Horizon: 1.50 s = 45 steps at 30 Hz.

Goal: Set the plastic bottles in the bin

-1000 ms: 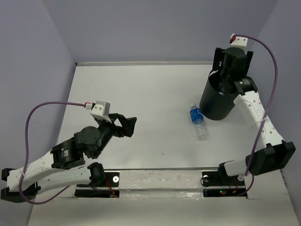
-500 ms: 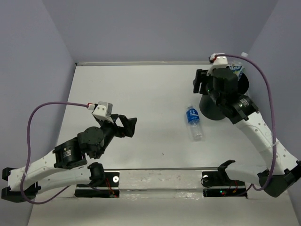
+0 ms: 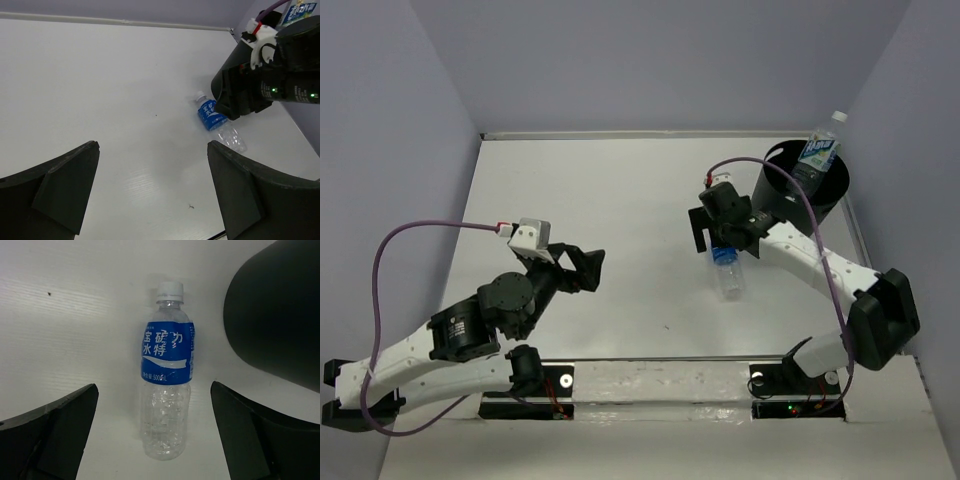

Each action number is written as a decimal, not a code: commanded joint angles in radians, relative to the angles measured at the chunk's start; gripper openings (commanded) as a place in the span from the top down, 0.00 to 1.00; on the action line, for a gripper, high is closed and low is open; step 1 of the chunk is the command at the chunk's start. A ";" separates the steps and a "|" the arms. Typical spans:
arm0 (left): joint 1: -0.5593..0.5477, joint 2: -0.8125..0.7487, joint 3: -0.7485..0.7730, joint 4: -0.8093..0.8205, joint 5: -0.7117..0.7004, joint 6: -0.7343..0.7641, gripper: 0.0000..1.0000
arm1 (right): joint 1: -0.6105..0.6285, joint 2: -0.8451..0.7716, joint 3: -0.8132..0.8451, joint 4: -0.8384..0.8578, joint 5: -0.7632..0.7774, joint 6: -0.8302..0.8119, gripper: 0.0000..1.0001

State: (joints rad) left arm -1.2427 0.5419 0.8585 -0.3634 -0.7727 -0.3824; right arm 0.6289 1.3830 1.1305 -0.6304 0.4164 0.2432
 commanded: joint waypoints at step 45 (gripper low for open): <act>-0.001 -0.053 -0.026 -0.005 -0.057 -0.001 0.01 | -0.354 -0.138 0.276 0.679 0.177 -0.260 0.67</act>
State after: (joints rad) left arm -1.2427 0.5018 0.8433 -0.3866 -0.7944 -0.3862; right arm 0.3763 1.1893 1.4555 -0.1364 0.5503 0.0124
